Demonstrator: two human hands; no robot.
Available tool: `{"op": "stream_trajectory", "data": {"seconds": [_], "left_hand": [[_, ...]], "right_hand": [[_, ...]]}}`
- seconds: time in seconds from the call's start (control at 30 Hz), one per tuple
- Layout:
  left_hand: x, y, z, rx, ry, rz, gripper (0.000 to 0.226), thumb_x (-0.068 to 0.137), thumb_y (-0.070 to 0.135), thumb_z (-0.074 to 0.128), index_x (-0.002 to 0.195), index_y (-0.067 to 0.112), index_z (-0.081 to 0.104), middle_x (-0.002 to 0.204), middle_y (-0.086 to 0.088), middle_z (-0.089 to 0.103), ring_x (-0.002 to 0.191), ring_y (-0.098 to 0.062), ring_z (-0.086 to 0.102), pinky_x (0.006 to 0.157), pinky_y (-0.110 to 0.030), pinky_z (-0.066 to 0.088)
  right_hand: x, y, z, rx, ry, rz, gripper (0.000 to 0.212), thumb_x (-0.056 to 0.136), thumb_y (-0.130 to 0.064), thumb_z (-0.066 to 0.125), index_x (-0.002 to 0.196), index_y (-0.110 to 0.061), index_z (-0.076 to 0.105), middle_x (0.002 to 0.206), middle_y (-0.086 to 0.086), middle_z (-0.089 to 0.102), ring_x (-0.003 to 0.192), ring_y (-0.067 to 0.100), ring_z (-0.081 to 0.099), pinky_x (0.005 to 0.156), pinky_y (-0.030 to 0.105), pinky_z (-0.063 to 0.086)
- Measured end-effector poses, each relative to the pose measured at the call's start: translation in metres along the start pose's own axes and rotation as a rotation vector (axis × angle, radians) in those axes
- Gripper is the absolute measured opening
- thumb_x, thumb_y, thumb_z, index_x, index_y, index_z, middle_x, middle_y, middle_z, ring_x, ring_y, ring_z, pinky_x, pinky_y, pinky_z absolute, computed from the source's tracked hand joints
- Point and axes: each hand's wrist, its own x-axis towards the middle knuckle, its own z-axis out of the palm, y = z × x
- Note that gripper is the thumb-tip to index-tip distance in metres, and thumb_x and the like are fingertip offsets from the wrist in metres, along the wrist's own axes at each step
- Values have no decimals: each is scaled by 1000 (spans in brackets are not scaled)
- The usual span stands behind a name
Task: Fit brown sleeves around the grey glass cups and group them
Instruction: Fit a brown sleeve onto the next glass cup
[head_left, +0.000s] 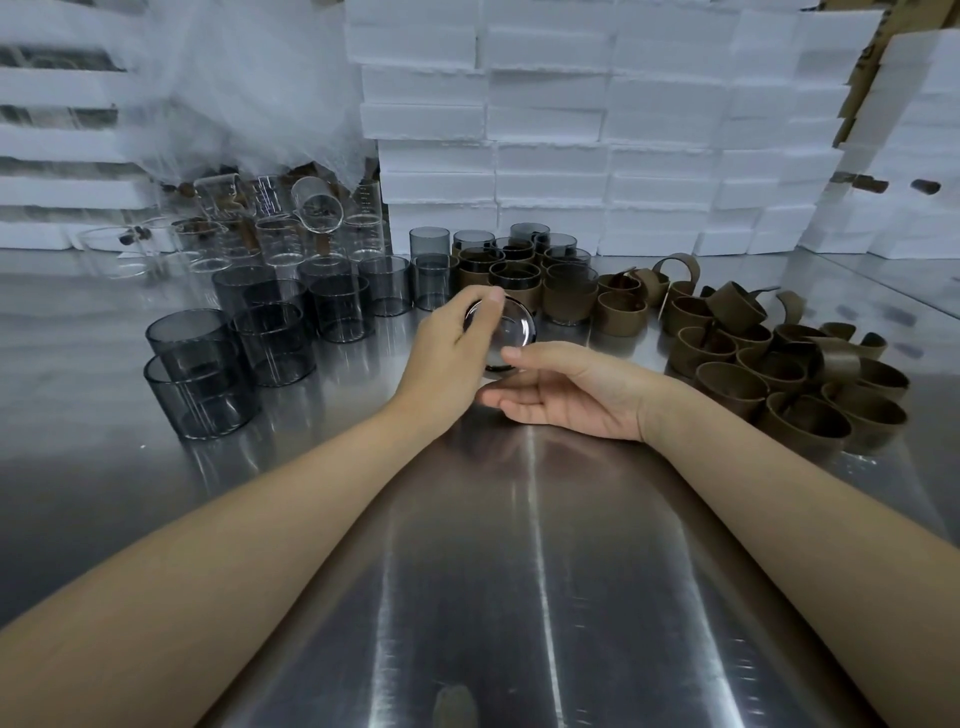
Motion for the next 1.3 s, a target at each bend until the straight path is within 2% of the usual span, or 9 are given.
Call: {"op": "stream_trajectory", "data": {"seconds": [0.17,0.37,0.43,0.73,0.93,1.0,1.1,1.2,1.3], "left_hand": [[-2,-3,1,-40,-12,70,45,102,29,27,109,12,67,99,10,70,99,-3,63,90,-22,47],[-1,-1,0,-99,-79,43,43,93,23,28,113,15,65,102,16,68,97,7,60,80,-6,40],[-1,-2,0,-118,-91,30,39,93,24,33,113,14,65,102,14,69,99,3,60,83,-12,42],[1,-2,-1,-86,-95,21,21,102,29,47,105,19,65,100,21,67,93,4,60,80,-26,45],[-3,-2,-2,-83,-103,53,33,101,20,32,112,16,62,103,18,66,100,7,59,86,-12,43],[-2,-1,-2,-117,-110,18,39,96,21,28,115,19,61,108,21,66,103,8,58,87,-8,40],[-1,-2,-2,-62,-133,-29,48,95,20,25,133,22,53,147,10,46,132,5,39,105,-6,29],[-4,1,-2,23,-170,15,47,103,8,29,149,16,37,163,7,14,143,5,14,105,3,13],[-8,5,-1,244,-257,229,48,103,10,35,151,9,31,164,0,9,151,-11,5,121,-20,7]], "right_hand": [[-1,0,0,-15,15,-11,16,78,-13,64,66,-14,75,92,21,72,88,22,73,69,23,58],[-1,0,-3,42,52,-18,14,75,-10,67,88,-5,65,92,23,69,88,25,72,68,25,58],[0,0,-3,31,33,-26,4,75,-10,69,77,-9,72,90,21,70,88,24,72,68,25,58],[0,1,0,-55,-17,-52,27,81,-6,62,61,-20,75,80,2,73,86,18,73,75,21,57],[1,1,-4,-7,-3,-55,7,76,-9,69,82,-10,74,90,13,72,89,23,72,72,23,57],[3,1,-4,25,13,-69,26,75,-8,68,101,-5,65,95,15,71,89,24,72,71,24,57],[5,2,-5,61,49,-133,40,78,-1,64,116,-6,53,100,16,68,87,24,71,71,25,57],[8,2,-6,31,162,-242,35,83,12,57,110,-9,47,100,17,68,86,26,71,71,28,57],[12,5,-12,-213,386,-408,43,80,18,57,109,-10,42,104,18,62,94,29,65,75,35,57]]}}
